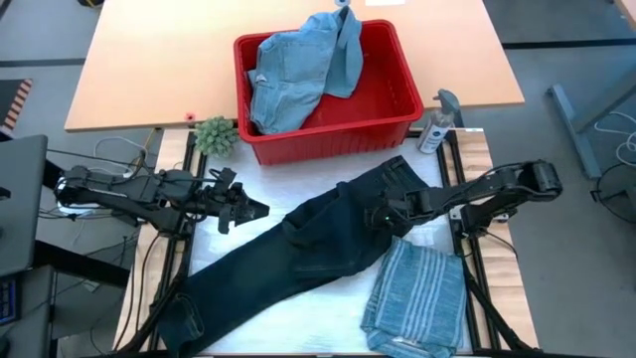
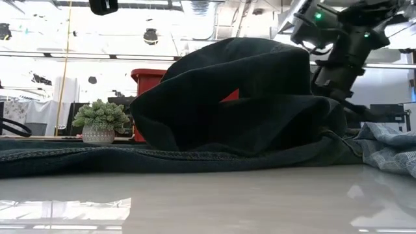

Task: Fold Laundry from Bin
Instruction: Fold the blue denim pants

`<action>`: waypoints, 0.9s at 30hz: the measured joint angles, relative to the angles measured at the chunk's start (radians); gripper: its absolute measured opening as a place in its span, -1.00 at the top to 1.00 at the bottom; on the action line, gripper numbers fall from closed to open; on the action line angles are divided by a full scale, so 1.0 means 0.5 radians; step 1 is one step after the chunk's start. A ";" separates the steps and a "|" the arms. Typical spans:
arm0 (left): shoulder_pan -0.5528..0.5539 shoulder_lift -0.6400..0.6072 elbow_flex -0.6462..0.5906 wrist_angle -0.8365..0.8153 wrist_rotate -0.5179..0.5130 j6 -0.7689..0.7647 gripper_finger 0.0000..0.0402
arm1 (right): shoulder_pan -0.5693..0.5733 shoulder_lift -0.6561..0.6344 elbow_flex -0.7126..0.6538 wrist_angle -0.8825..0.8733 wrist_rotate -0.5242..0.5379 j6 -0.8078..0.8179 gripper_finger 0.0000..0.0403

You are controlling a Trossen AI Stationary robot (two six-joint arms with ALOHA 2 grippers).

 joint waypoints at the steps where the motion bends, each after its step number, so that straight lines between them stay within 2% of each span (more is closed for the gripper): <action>1: 0.000 0.000 0.000 0.000 -0.007 0.001 0.43 | -0.007 0.021 0.000 0.051 -0.049 -0.012 -0.06; 4: 0.000 0.000 0.000 0.001 -0.020 0.002 0.43 | -0.015 0.057 0.002 0.096 -0.126 0.015 0.25; 7: 0.000 0.000 0.000 0.001 -0.020 0.001 0.43 | 0.013 0.021 0.022 0.112 -0.134 -0.004 0.74; 8: 0.000 0.000 0.000 0.001 -0.020 -0.001 0.43 | 0.025 -0.002 0.040 0.108 -0.130 -0.051 0.80; 13: 0.000 -0.002 0.000 0.082 0.081 -0.002 0.43 | 0.030 -0.130 0.212 0.049 -0.085 -0.157 0.79; 18: 0.000 -0.002 0.000 0.234 0.232 -0.002 0.43 | 0.081 -0.140 0.546 0.065 -0.031 -0.364 0.79; 22: 0.000 -0.003 0.000 0.342 0.320 -0.038 0.43 | 0.189 0.043 0.897 0.080 -0.030 -0.533 0.79; 27: -0.005 -0.019 0.002 0.476 0.457 -0.104 0.43 | 0.340 0.439 1.419 0.076 -0.032 -0.728 0.79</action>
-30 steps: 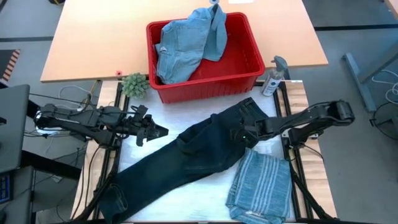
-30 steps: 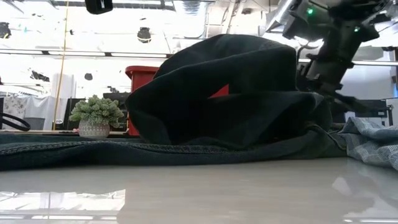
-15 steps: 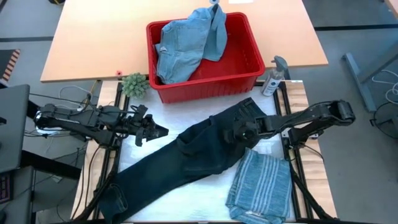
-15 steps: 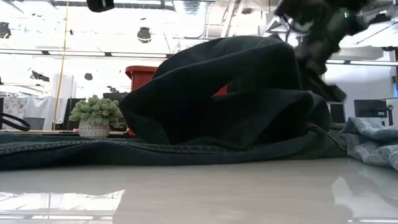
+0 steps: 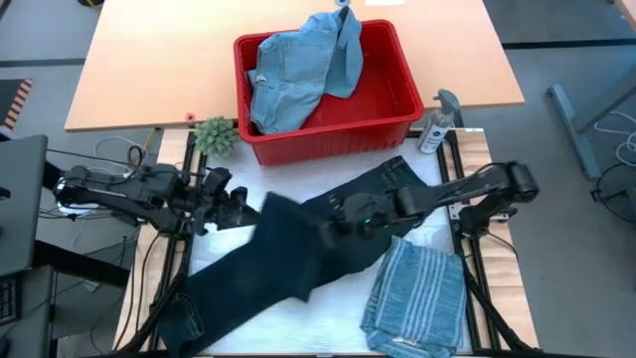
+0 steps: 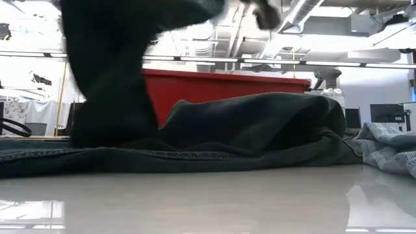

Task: Fold Laundry from Bin
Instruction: Fold the blue denim pants

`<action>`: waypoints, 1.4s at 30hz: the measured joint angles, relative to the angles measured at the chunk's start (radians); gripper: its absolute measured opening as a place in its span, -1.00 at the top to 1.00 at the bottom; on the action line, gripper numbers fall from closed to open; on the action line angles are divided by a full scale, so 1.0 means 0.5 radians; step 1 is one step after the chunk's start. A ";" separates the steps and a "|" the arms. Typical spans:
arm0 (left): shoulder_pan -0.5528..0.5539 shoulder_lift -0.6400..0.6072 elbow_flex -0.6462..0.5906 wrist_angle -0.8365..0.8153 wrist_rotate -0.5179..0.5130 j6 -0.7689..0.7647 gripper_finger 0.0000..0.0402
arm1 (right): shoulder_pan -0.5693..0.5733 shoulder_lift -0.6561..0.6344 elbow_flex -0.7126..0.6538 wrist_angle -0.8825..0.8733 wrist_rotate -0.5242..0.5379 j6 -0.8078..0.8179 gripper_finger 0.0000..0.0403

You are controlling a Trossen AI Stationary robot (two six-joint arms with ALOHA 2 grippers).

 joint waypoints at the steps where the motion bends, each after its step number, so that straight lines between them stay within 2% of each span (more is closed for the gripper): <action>1: -0.003 -0.012 0.013 -0.013 0.013 -0.010 0.43 | 0.025 0.090 0.126 0.007 -0.001 -0.046 0.79; 8: -0.013 -0.100 0.214 -0.143 0.054 0.011 0.43 | 0.114 0.734 1.104 0.008 -0.152 -0.390 0.79; 14: -0.013 -0.148 0.486 -0.487 0.041 0.177 0.43 | 0.093 1.223 1.976 -0.037 -0.352 -0.613 0.79; 15: -0.013 -0.149 0.531 -0.536 0.033 0.202 0.43 | 0.087 1.260 2.003 0.048 -0.379 -0.634 0.79; 17: -0.013 -0.150 0.605 -0.651 0.014 0.249 0.43 | 0.062 1.221 1.856 0.400 -0.469 -0.631 0.79; 20: -0.013 -0.150 0.690 -0.764 -0.018 0.313 0.43 | 0.047 1.209 1.822 0.466 -0.493 -0.646 0.79; 24: -0.013 -0.152 0.728 -0.847 -0.061 0.364 0.43 | 0.060 1.207 1.878 0.483 -0.662 -0.793 0.79; 32: -0.013 -0.147 0.728 -1.068 -0.080 0.435 0.43 | 0.140 1.203 1.883 1.033 -1.089 -1.041 0.79; 42: -0.012 -0.148 0.728 -1.315 -0.183 0.503 0.43 | 0.053 1.249 1.884 1.045 -1.050 -0.995 0.79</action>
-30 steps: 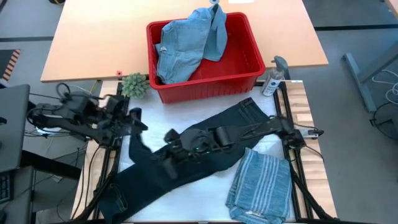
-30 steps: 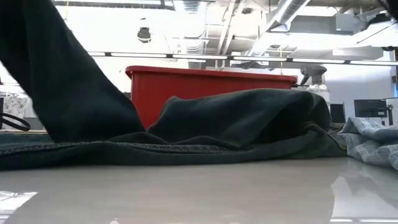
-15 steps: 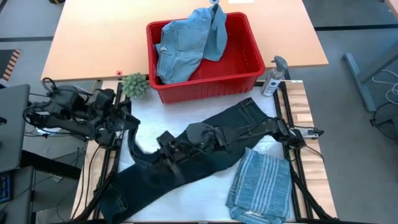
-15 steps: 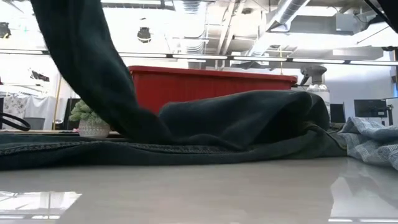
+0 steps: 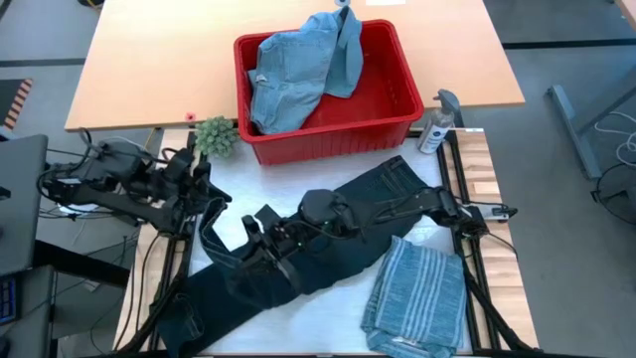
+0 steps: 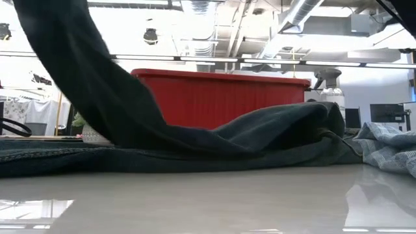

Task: Fold Laundry from Bin
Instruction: Fold the blue denim pants

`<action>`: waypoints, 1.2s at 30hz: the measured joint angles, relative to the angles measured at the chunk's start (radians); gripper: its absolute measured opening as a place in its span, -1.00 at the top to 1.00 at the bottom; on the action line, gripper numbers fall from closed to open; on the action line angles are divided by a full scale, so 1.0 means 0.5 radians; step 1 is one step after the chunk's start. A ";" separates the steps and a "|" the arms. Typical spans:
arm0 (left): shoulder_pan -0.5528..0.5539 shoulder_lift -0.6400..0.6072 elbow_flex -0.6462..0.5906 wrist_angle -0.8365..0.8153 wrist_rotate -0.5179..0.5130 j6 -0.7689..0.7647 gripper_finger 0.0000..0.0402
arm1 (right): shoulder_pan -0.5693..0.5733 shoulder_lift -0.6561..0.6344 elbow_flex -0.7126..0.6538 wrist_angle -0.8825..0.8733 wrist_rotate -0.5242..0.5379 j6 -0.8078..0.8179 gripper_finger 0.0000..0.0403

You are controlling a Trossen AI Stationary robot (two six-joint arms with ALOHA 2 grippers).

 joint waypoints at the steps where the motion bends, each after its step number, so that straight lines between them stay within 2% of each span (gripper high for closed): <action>1: 0.000 0.001 0.000 -0.025 0.000 0.000 0.43 | -0.008 0.004 -0.001 -0.008 -0.001 0.000 0.79; 7: 0.000 -0.004 -0.001 -0.070 0.000 0.000 0.43 | -0.050 0.130 -0.001 0.353 -0.125 0.024 0.79; 9: 0.000 -0.015 -0.001 -0.081 0.000 0.000 0.43 | -0.057 0.137 -0.001 0.338 -0.135 0.049 0.79; 14: 0.000 -0.057 -0.001 -0.079 -0.001 -0.018 0.43 | -0.057 0.280 -0.001 0.310 -0.102 0.050 0.79; 17: 0.000 -0.096 -0.001 -0.082 -0.022 -0.019 0.43 | -0.060 0.406 -0.004 0.346 0.009 0.084 0.79; 20: 0.001 -0.134 -0.001 -0.085 -0.056 -0.021 0.43 | -0.057 0.558 -0.004 0.433 0.070 0.200 0.65; 25: 0.000 -0.162 -0.001 -0.122 -0.087 -0.031 0.43 | -0.055 0.753 0.052 0.480 0.014 0.446 0.27; 30: 0.000 -0.177 -0.001 -0.200 -0.063 -0.071 0.43 | -0.098 0.752 0.111 0.454 -0.041 0.474 -0.05; 33: 0.000 -0.176 -0.001 -0.252 0.008 -0.087 0.43 | -0.126 0.615 0.118 0.200 -0.094 0.368 -0.12; 36: -0.002 -0.175 -0.001 -0.348 0.038 -0.114 0.43 | -0.131 0.457 0.120 -0.283 -0.071 0.078 -0.11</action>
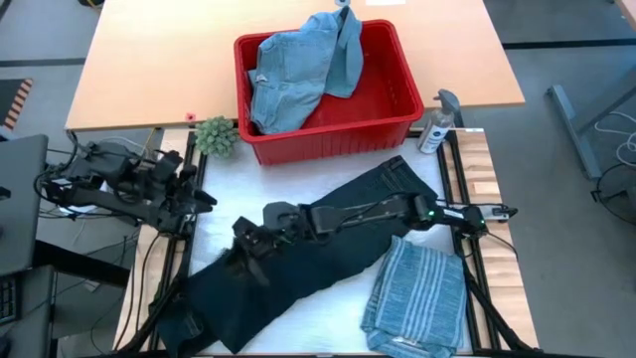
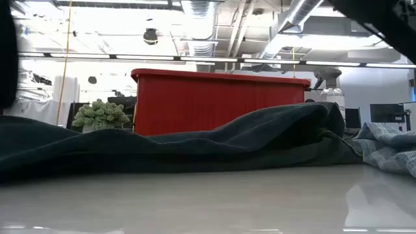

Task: Fold Laundry from Bin
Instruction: Fold the blue denim pants

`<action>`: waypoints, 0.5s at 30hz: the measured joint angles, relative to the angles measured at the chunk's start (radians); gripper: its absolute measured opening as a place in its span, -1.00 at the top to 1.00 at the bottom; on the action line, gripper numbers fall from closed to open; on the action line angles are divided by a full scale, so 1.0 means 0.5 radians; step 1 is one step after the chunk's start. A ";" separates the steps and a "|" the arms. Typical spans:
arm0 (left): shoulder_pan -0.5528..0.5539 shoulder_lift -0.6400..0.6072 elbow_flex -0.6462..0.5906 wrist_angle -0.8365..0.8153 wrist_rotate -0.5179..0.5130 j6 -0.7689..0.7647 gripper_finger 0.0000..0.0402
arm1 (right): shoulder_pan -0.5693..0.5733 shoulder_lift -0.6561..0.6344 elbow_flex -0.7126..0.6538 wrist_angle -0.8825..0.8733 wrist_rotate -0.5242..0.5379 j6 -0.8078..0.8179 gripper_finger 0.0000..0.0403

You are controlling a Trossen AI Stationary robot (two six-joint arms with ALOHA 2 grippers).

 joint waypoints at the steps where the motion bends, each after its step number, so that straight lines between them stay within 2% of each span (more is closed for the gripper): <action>1: -0.003 0.000 0.000 -0.068 0.025 -0.010 0.43 | 0.001 -0.054 0.001 -0.181 0.000 -0.065 -0.10; 4: -0.034 -0.002 0.000 -0.340 0.124 0.012 0.43 | 0.012 -0.206 -0.010 -0.619 -0.072 -0.173 -0.06; 8: -0.117 0.077 0.001 -0.757 0.180 0.248 0.43 | 0.046 -0.478 -0.009 -1.102 -0.107 -0.299 -0.01; 11: -0.175 0.224 -0.002 -0.937 0.032 0.391 0.43 | 0.097 -0.669 -0.004 -1.401 -0.028 -0.351 0.02; 15: -0.189 0.405 -0.088 -1.025 -0.301 0.344 0.43 | 0.199 -0.868 -0.006 -1.642 0.168 -0.310 0.03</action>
